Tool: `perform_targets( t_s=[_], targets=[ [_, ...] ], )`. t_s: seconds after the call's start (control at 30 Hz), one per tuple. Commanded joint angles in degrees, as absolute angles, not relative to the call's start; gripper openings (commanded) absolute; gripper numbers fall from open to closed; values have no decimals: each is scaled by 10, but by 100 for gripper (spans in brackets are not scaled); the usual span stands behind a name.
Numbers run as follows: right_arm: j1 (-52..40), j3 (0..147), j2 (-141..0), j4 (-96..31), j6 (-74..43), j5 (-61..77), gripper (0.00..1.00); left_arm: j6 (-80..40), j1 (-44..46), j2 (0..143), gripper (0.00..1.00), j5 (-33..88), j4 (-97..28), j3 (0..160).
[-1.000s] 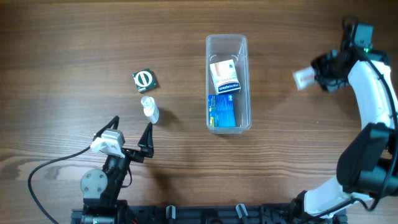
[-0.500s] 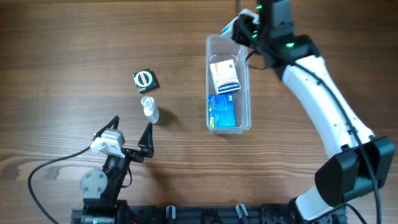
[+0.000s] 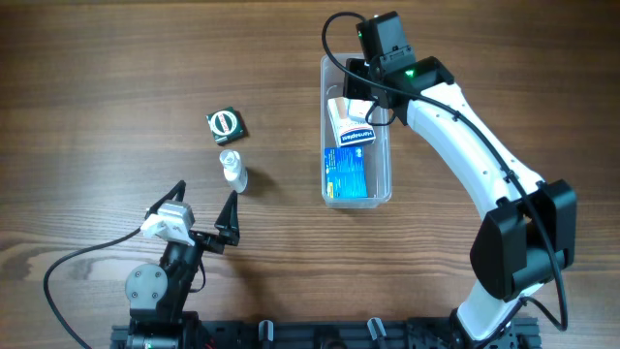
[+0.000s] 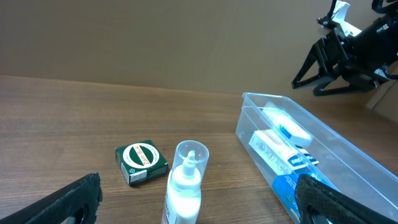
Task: Pack container
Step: 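Place the Panadol box into the container and open gripper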
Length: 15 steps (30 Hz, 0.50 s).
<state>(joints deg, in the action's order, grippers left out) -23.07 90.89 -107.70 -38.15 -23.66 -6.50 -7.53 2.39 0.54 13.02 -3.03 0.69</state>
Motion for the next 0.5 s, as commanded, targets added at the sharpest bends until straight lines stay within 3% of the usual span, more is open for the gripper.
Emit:
perform_targets(
  t_s=[0.0,0.27,0.33,0.4,0.47],
  targets=[
    [-230,915,-1086,-382,-225,-75,57,-64,20,4,100,135,-32,3],
    [-230,915,-1080,-385,-226,-75,61,-64,20,4,100,135,-31,3],
    [-230,920,-1059,-385,-228,-69,72,-64,20,4,100,135,-32,3],
    [-227,926,-1030,-386,-230,-66,97,-64,20,4,100,135,-31,3],
    [-213,930,-990,-395,-249,-76,100,-64,20,4,100,135,-32,3]
  ],
)
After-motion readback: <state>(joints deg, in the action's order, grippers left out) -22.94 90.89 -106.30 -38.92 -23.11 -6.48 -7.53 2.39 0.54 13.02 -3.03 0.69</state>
